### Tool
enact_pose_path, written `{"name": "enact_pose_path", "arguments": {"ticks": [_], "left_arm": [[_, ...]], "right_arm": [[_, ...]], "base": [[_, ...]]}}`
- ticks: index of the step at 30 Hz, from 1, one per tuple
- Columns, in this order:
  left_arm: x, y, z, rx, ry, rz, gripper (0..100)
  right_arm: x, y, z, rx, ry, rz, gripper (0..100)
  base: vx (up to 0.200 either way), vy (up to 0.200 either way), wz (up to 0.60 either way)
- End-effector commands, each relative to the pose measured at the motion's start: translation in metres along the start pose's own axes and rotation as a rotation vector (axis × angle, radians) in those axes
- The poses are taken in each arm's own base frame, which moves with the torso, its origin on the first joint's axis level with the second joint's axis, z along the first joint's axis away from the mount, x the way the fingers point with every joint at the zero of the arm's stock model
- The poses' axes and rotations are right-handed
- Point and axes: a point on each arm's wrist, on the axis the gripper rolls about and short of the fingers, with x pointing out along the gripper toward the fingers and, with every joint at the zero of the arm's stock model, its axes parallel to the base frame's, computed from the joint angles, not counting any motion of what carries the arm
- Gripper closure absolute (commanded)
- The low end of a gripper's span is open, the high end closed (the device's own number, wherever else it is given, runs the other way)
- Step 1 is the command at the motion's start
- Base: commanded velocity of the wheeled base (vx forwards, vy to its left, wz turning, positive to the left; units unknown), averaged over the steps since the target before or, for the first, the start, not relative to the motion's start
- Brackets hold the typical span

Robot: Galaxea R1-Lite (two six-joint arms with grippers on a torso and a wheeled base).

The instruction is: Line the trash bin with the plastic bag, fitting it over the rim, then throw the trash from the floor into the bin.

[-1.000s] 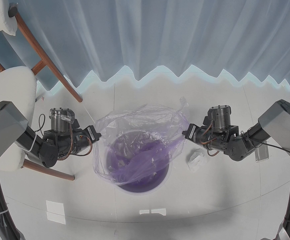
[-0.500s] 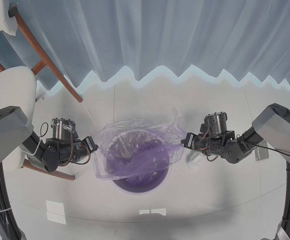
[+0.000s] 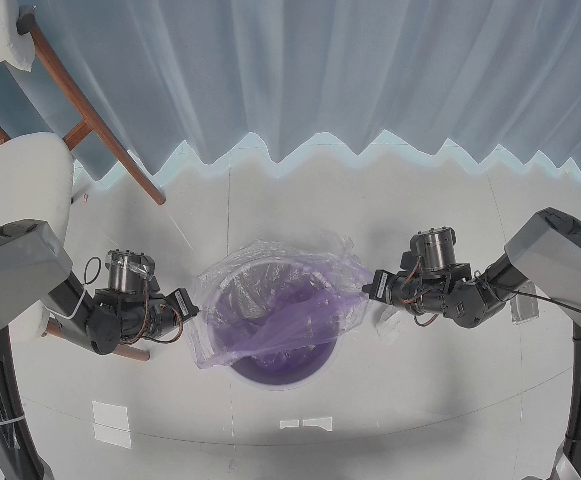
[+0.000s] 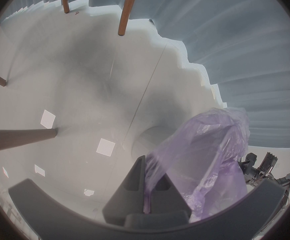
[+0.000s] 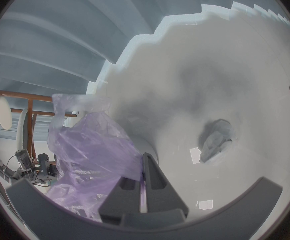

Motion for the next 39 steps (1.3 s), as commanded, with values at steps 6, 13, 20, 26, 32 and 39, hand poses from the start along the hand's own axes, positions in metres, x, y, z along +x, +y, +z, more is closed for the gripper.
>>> {"name": "enact_pose_path", "arguments": {"ticks": [6,13,20,26,32,39], "left_arm": [[0.002,-0.016,0.027,-0.110,-0.061,-0.035,100],[0.007,-0.012,0.024,-0.130,-0.020,0.004,100],[0.016,0.000,0.013,-0.156,0.028,0.101,100],[0.018,0.002,0.005,-0.154,0.053,0.113,100],[0.014,0.005,-0.018,-0.132,0.120,0.142,100],[0.002,0.005,-0.029,-0.128,0.145,0.161,100]], "right_arm": [[0.004,0.009,0.027,0.012,-0.003,-0.007,100],[0.016,0.011,0.045,0.020,-0.010,-0.031,100],[0.022,0.006,0.039,0.037,0.048,-0.077,100],[0.029,-0.002,0.030,0.042,0.064,-0.126,100],[0.027,-0.008,0.020,0.051,0.097,-0.146,100],[0.017,-0.009,0.014,0.063,0.115,-0.159,100]], "base": [[0.000,0.000,0.00],[0.000,0.000,0.00],[0.000,0.000,0.00],[0.000,0.000,0.00],[0.000,0.000,0.00],[0.000,0.000,0.00]]}}
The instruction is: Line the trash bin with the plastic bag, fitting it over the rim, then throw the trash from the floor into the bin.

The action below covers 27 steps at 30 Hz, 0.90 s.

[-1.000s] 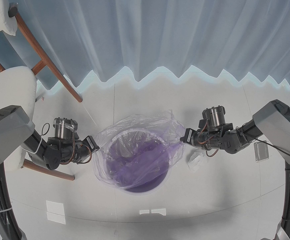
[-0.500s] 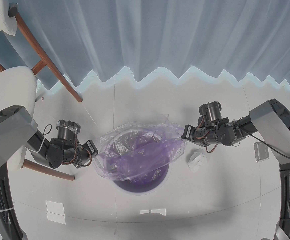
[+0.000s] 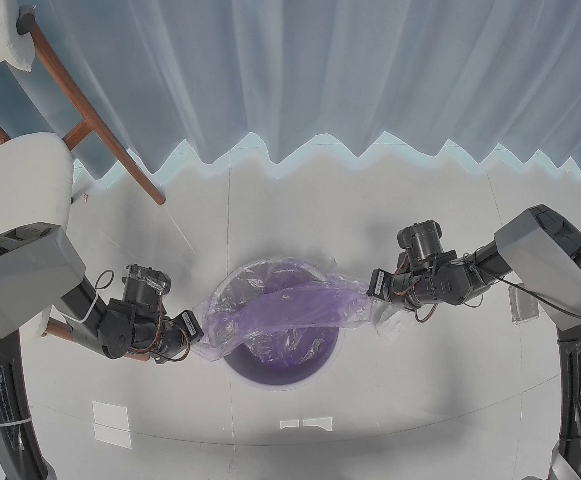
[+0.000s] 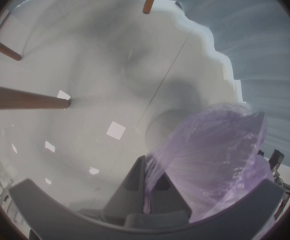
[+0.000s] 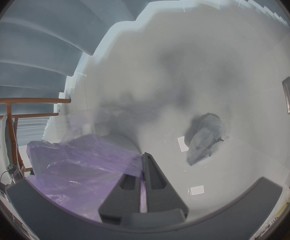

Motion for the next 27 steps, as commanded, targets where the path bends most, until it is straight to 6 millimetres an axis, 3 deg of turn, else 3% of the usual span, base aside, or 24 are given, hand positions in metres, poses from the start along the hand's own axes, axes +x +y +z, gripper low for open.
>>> {"name": "enact_pose_path", "arguments": {"ticks": [1,6,7,8,13,15,16,19,21,22,27], "left_arm": [[-0.011,0.001,-0.007,0.003,0.003,0.011,100],[-0.019,0.003,-0.011,0.005,-0.012,0.013,100],[-0.022,0.003,-0.014,0.012,-0.028,0.004,100],[-0.022,0.003,-0.014,0.012,-0.028,0.004,100],[-0.031,0.002,-0.029,0.042,-0.067,-0.047,100],[-0.031,0.002,-0.030,0.043,-0.066,-0.048,100],[-0.031,0.002,-0.036,0.057,-0.075,-0.070,100],[-0.032,0.003,-0.038,0.055,-0.088,-0.070,100],[-0.035,0.008,-0.045,0.056,-0.080,-0.058,100],[-0.036,0.009,-0.047,0.057,-0.077,-0.058,0],[-0.043,0.011,-0.050,0.052,-0.127,-0.047,0]], "right_arm": [[-0.010,0.000,-0.004,0.011,0.011,-0.005,100],[-0.018,-0.001,-0.009,0.023,0.018,-0.009,100],[-0.021,-0.001,-0.009,0.036,0.009,-0.004,0],[-0.021,-0.001,-0.009,0.036,0.009,-0.004,0],[-0.060,0.014,-0.001,0.196,-0.025,0.051,0],[-0.061,0.014,-0.001,0.200,-0.024,0.052,0],[-0.076,0.019,0.002,0.267,-0.032,0.077,0],[-0.086,0.024,0.003,0.308,-0.041,0.092,0],[-0.104,0.037,-0.003,0.393,-0.030,0.120,0],[-0.109,0.044,-0.007,0.422,-0.016,0.130,0],[-0.109,0.069,-0.032,0.536,0.054,0.126,0]], "base": [[0.000,0.000,0.00],[0.000,0.000,0.00],[0.000,0.000,0.00],[0.000,0.000,0.00],[0.000,0.000,0.00],[0.000,0.000,0.00],[0.000,0.000,0.00],[0.000,0.000,0.00],[0.000,0.000,0.00],[0.000,0.000,0.00],[0.000,0.000,0.00]]}}
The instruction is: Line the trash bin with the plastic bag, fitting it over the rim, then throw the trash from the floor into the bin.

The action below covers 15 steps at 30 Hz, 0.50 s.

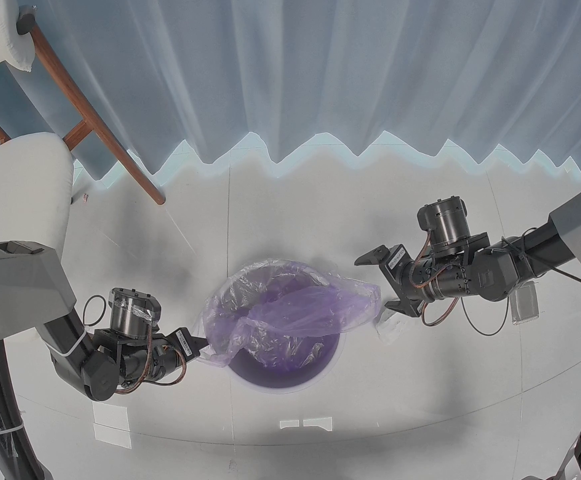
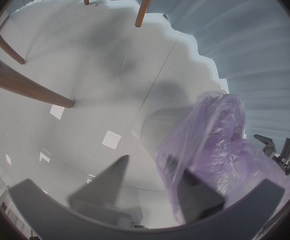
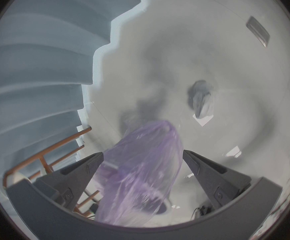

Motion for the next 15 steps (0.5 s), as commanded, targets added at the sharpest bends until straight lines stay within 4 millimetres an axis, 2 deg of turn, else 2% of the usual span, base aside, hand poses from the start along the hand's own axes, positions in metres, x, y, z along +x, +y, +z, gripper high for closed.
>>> {"name": "enact_pose_path", "arguments": {"ticks": [1,2,3,4,10,15], "left_arm": [[-0.017,0.003,-0.008,-0.001,-0.038,0.004,0],[-0.018,0.004,-0.008,-0.001,-0.037,0.005,0],[-0.026,0.006,-0.012,0.003,-0.032,0.009,0],[-0.030,0.007,-0.014,0.008,-0.032,0.012,0],[-0.062,0.010,-0.016,-0.005,-0.060,-0.004,0],[-0.084,0.009,-0.018,-0.004,-0.086,-0.029,0]], "right_arm": [[-0.014,0.021,-0.046,0.106,0.061,0.010,0],[-0.014,0.021,-0.047,0.113,0.060,0.011,0],[-0.012,0.025,-0.058,0.161,0.084,0.011,0],[-0.012,0.027,-0.061,0.175,0.091,0.013,0],[-0.004,0.037,-0.078,0.219,0.126,0.026,0],[-0.003,0.037,-0.090,0.252,0.151,0.013,0]], "base": [[0.000,0.000,0.00],[0.000,0.000,0.00],[0.000,0.000,0.00],[0.000,0.000,0.00],[0.000,0.000,0.00],[0.000,0.000,0.00]]}}
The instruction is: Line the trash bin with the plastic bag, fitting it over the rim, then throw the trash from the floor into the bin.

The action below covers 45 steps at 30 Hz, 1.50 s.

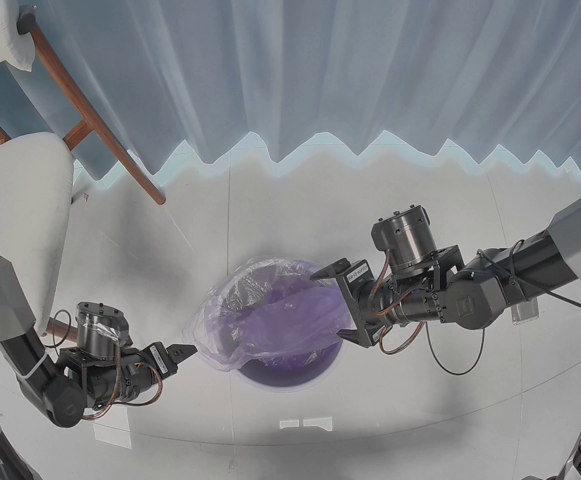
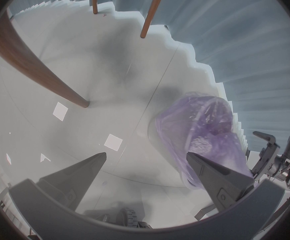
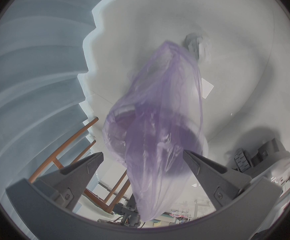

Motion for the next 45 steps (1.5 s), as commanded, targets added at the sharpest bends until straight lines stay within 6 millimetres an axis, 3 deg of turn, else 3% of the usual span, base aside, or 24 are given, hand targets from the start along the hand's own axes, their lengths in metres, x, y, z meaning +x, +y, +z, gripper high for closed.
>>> {"name": "enact_pose_path", "arguments": {"ticks": [1,5,11,14,15,19,22,28,34,40,45], "left_arm": [[-0.035,-0.005,0.002,0.001,-0.059,-0.058,0],[-0.051,-0.018,0.001,-0.004,-0.076,-0.127,0],[-0.050,-0.043,-0.006,-0.218,-0.027,-0.235,0],[-0.050,-0.054,-0.015,-0.293,0.030,-0.272,0],[-0.050,-0.059,-0.020,-0.321,0.068,-0.290,0],[-0.037,-0.069,-0.027,-0.344,0.123,-0.295,0],[-0.026,-0.074,-0.034,-0.372,0.161,-0.281,0],[0.001,-0.071,-0.039,-0.387,0.179,-0.234,0],[0.010,-0.067,-0.037,-0.409,0.146,-0.253,0],[0.021,-0.061,-0.028,-0.486,0.111,-0.263,0],[0.021,-0.061,-0.027,-0.489,0.105,-0.272,0]], "right_arm": [[0.006,-0.002,-0.018,0.015,0.034,-0.016,0],[0.009,-0.005,-0.019,0.019,0.035,-0.029,0],[0.013,-0.015,-0.017,-0.001,-0.001,-0.059,0],[0.012,-0.014,-0.011,-0.024,-0.046,-0.054,0],[0.010,-0.011,-0.001,-0.018,-0.085,-0.027,0],[-0.010,0.001,0.020,0.006,-0.133,0.049,0],[-0.026,0.004,0.022,0.001,-0.134,0.062,0],[-0.045,-0.016,0.016,-0.033,-0.124,-0.020,0],[-0.040,-0.033,0.004,-0.040,-0.097,-0.070,0],[-0.015,-0.034,-0.031,-0.047,-0.036,-0.043,0],[0.009,-0.035,-0.040,-0.070,-0.052,-0.008,0]], "base": [[0.000,0.000,0.00],[0.000,0.000,0.00],[0.000,0.000,0.00],[0.000,0.000,0.00],[0.000,0.000,0.00],[0.000,0.000,0.00],[0.000,0.000,0.00],[0.000,0.000,0.00],[0.000,0.000,0.00],[0.000,0.000,0.00],[0.000,0.000,0.00]]}}
